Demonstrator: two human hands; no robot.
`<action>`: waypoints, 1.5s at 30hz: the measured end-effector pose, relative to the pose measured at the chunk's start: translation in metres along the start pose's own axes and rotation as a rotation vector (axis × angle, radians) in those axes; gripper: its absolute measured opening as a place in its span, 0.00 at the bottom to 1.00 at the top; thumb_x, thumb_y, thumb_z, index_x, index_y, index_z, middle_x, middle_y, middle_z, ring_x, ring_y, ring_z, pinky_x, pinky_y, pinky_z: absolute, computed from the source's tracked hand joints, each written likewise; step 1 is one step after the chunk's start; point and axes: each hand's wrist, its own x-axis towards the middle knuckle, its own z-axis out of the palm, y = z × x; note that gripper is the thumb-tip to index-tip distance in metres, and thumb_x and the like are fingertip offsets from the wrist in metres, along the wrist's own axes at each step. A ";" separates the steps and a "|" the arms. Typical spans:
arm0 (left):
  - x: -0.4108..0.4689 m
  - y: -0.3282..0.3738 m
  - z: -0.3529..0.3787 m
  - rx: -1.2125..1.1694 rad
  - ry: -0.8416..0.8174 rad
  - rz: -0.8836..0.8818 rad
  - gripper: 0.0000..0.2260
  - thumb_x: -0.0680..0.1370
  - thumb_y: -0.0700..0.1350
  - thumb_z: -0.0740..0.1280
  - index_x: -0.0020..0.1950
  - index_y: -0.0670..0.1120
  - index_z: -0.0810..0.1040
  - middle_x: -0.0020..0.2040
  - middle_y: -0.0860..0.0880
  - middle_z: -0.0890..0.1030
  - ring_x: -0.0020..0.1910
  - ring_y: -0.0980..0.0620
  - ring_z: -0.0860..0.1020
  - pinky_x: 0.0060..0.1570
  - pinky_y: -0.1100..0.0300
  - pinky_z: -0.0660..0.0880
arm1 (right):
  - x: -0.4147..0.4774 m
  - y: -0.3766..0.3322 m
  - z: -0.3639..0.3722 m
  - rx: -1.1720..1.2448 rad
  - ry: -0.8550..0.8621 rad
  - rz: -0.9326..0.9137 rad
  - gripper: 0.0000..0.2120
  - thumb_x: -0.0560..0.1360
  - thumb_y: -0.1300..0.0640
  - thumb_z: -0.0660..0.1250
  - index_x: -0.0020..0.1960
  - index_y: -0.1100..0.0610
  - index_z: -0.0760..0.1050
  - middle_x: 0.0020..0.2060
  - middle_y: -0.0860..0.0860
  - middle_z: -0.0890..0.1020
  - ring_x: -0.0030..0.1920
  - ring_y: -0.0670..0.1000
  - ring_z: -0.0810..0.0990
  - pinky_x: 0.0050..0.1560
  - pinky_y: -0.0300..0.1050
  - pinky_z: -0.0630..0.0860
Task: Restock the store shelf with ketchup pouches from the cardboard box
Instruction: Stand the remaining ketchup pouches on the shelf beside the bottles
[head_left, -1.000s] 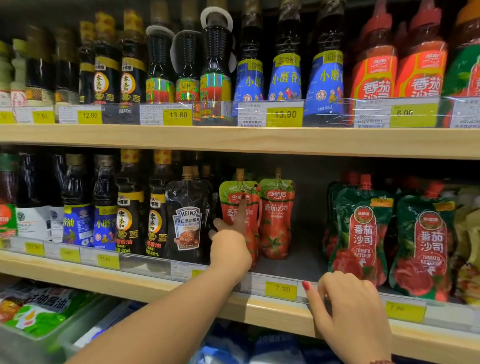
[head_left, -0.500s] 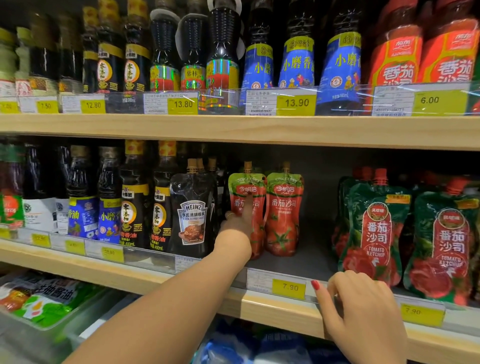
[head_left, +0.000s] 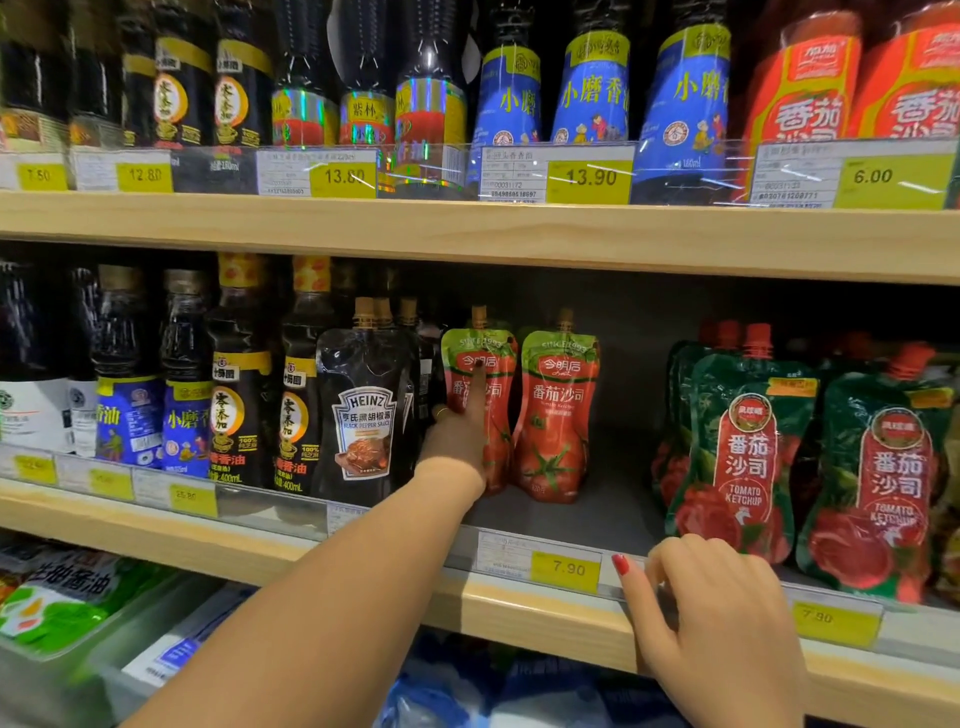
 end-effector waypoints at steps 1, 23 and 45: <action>0.001 -0.001 0.000 0.003 0.003 0.006 0.48 0.72 0.33 0.65 0.74 0.57 0.32 0.68 0.28 0.60 0.55 0.37 0.76 0.53 0.47 0.76 | 0.000 0.000 0.000 0.000 0.003 -0.001 0.16 0.73 0.44 0.57 0.31 0.51 0.66 0.26 0.46 0.67 0.28 0.49 0.66 0.34 0.43 0.61; 0.002 0.004 -0.003 0.026 -0.042 0.012 0.39 0.74 0.41 0.65 0.77 0.51 0.43 0.67 0.33 0.62 0.59 0.35 0.72 0.55 0.47 0.74 | -0.002 0.001 0.004 -0.029 -0.029 0.020 0.15 0.75 0.44 0.55 0.33 0.50 0.65 0.27 0.45 0.66 0.29 0.49 0.65 0.35 0.44 0.61; -0.186 -0.062 -0.063 0.013 -0.145 0.218 0.13 0.72 0.51 0.69 0.55 0.50 0.78 0.50 0.48 0.81 0.49 0.46 0.78 0.48 0.53 0.76 | 0.005 -0.022 -0.047 0.167 -0.267 0.038 0.13 0.74 0.54 0.65 0.56 0.58 0.76 0.51 0.57 0.78 0.53 0.60 0.74 0.52 0.53 0.68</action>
